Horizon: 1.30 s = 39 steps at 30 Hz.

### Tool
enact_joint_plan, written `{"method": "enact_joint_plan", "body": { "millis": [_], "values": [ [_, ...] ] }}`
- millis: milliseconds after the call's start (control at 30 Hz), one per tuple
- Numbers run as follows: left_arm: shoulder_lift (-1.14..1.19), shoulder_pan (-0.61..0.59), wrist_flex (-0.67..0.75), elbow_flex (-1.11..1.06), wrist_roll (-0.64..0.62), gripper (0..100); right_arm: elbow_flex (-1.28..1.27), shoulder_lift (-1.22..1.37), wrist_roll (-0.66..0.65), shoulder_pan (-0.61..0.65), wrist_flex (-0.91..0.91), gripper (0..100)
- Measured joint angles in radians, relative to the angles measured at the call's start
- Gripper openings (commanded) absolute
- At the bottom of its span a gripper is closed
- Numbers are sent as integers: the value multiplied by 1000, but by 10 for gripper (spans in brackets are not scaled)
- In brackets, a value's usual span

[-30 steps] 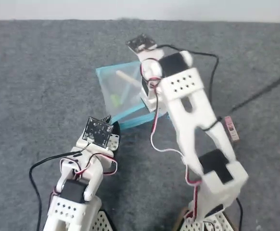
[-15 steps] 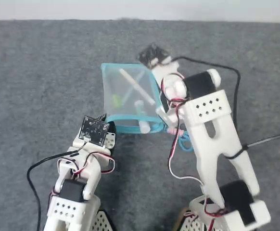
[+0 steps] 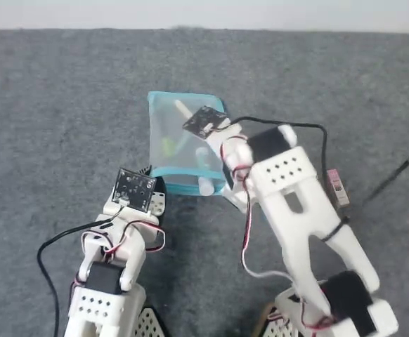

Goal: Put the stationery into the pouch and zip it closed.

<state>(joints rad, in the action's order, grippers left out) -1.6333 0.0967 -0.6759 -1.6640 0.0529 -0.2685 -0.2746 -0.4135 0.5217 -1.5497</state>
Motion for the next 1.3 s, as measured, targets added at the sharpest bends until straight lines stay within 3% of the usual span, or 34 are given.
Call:
{"method": "enact_joint_plan", "body": {
  "millis": [200,400,567,633,767,933,1067,1133,1233,1300],
  "values": [
    [2,-77,0,23,-95,12,-212,-290,0,57,126,220],
    [2,157,-49,35,-14,12,-542,-508,0,74,292,220],
    [3,-95,-52,84,-98,12,-578,-539,0,14,304,220],
    [2,-80,-52,86,-74,12,-578,-539,-9,-17,304,220],
    [2,-35,-52,86,-51,12,-574,-537,-43,-135,229,220],
    [2,-43,-52,78,-51,12,-466,-456,-106,-381,95,220],
    [3,-157,-52,84,-68,12,-411,-308,-180,-578,52,220],
    [2,-114,-52,72,-72,12,-393,-227,-215,-646,63,220],
    [3,25,-52,41,29,12,-384,-124,-261,-697,75,220],
    [2,-2,-52,54,21,12,-384,-77,-269,-740,77,220]
  ]
}}
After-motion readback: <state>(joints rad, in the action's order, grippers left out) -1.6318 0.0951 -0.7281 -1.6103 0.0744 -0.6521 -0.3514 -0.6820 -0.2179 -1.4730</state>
